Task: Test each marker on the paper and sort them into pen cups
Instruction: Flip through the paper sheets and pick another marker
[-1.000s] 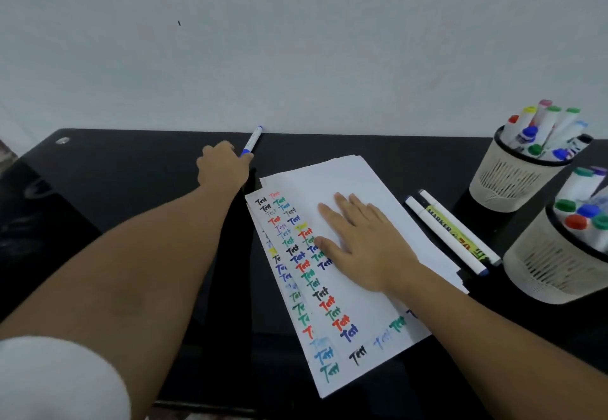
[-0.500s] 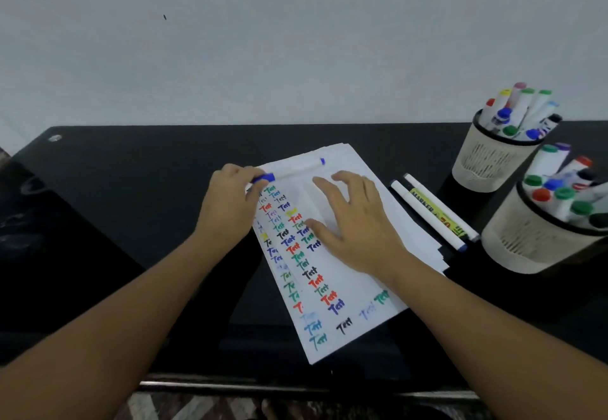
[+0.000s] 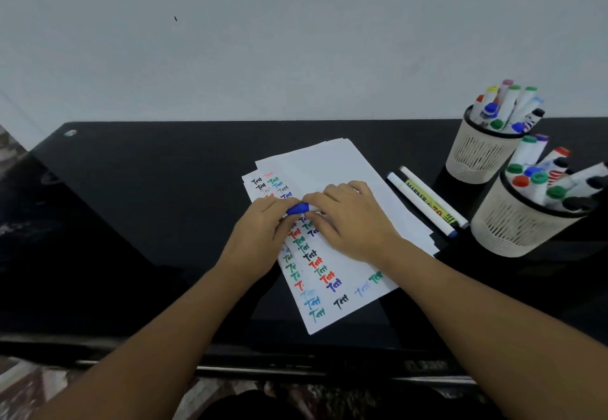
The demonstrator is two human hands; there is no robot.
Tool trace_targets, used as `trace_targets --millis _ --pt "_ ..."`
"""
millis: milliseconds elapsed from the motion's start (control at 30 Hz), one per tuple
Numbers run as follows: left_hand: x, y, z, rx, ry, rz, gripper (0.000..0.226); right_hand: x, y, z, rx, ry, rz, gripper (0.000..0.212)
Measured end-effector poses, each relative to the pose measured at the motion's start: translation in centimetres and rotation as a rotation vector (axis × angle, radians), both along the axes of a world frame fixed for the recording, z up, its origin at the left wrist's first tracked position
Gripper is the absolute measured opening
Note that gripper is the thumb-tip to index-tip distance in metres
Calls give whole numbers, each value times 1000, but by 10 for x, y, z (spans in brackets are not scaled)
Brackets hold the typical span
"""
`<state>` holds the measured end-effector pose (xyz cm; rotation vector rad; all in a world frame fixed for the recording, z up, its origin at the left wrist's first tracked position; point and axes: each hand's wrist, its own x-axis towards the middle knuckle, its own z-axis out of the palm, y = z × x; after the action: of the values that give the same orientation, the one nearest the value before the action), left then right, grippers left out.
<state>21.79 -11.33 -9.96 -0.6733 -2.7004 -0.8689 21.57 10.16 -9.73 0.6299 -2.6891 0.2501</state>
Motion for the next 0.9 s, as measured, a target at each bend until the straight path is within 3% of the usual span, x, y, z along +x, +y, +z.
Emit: trace_targets --millis 533,667,767,900 --pt "4 2 3 -38 18 -30 36 2 2 1 82 154 -23 47" --pt "4 -1 2 -22 42 -29 34 2 1 2 65 127 13 40" --pt "5 -1 2 -22 79 -29 33 -3 3 7 193 117 63 39" --pt "6 0 1 -32 121 -47 31 -3 5 25 266 -35 146 43"
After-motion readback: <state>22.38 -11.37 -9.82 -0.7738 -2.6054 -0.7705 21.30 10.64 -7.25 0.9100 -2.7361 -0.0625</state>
